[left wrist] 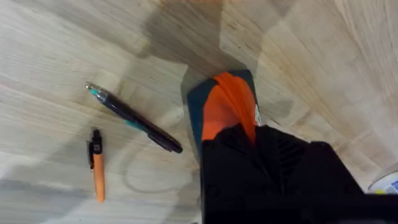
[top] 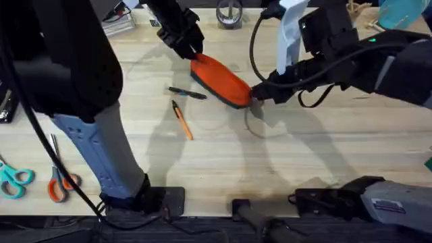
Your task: Unzip the bag, pick up the pens from the table one at a time and place them inside, then zip the bag closed.
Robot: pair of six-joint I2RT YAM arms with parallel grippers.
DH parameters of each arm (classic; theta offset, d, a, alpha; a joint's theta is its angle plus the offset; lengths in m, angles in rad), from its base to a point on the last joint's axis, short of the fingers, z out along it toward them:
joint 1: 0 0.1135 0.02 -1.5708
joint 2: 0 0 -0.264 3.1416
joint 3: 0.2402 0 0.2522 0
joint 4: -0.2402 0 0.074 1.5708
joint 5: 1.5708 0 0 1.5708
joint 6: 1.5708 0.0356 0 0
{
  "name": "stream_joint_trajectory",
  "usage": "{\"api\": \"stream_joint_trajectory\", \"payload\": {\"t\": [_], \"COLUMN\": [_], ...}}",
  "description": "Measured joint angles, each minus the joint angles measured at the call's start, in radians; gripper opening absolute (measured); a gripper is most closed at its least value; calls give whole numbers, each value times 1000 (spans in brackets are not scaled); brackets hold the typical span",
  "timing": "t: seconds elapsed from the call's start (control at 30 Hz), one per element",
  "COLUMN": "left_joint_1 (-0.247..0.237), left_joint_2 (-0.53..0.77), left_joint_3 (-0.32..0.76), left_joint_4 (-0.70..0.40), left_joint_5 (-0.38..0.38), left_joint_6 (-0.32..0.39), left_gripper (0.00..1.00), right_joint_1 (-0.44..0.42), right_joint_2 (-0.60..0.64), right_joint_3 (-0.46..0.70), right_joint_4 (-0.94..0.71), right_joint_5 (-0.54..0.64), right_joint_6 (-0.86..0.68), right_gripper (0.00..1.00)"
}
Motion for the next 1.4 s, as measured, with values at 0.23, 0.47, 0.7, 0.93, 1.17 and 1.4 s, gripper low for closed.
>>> {"api": "stream_joint_trajectory", "payload": {"t": [0.23,0.47,0.7,0.93,1.17,1.4], "left_joint_1": [0,0,0,0,0,0], "left_joint_2": [0,0,0,0,0,0], "left_joint_3": [0,0,0,0,0,0], "left_joint_4": [1,2,2,3,4,4], "left_joint_5": [0,0,0,0,0,-1], "left_joint_6": [0,0,0,0,0,0], "left_gripper": [41,41,41,41,41,41], "right_joint_1": [0,2,4,4,5,34], "right_joint_2": [-12,-25,-26,-26,-26,-10], "right_joint_3": [0,0,0,0,0,0], "right_joint_4": [1,35,86,115,131,200], "right_joint_5": [0,-5,-28,-30,-31,-30], "right_joint_6": [0,0,0,0,0,0], "right_gripper": [32,32,32,33,32,32]}}
